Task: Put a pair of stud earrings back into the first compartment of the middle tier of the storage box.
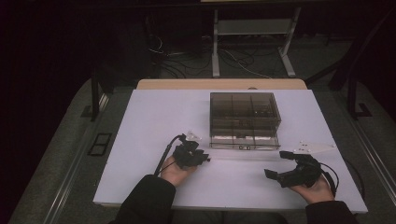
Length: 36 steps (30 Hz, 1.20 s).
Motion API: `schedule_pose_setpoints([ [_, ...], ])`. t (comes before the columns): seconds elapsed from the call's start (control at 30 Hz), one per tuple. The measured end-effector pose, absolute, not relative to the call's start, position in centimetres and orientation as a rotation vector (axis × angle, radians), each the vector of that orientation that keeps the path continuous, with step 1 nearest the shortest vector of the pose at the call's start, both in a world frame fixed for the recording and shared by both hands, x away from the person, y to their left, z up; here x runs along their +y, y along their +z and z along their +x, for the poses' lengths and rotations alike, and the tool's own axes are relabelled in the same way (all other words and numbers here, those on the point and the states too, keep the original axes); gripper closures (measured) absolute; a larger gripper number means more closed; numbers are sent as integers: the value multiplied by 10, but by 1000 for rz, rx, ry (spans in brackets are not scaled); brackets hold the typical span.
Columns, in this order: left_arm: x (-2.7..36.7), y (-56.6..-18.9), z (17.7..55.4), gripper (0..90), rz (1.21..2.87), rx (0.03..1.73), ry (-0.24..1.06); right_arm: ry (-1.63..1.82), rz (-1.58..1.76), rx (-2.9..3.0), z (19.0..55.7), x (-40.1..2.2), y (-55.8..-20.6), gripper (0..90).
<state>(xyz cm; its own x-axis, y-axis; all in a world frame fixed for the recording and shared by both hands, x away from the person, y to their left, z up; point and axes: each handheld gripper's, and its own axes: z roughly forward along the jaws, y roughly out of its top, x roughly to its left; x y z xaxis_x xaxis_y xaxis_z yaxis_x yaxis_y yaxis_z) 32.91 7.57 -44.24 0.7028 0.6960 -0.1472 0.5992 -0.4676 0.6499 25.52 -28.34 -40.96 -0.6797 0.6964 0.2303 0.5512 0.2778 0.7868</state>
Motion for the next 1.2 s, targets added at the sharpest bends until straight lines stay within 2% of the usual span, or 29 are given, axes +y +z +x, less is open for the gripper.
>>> schedule_pose_setpoints([
  [0.3,78,-441,328,740,2217,1001,154,1362,1179,2376,255,-284,-410,3],
  [0.37,78,-441,327,769,2224,1004,158,1361,1179,2377,255,-284,-410,3],
  [0.77,80,-441,327,780,2216,1013,146,1362,1179,2376,255,-284,-410,3],
  [1.2,96,-424,330,781,2104,1031,105,1364,1180,2377,255,-285,-410,3],
])
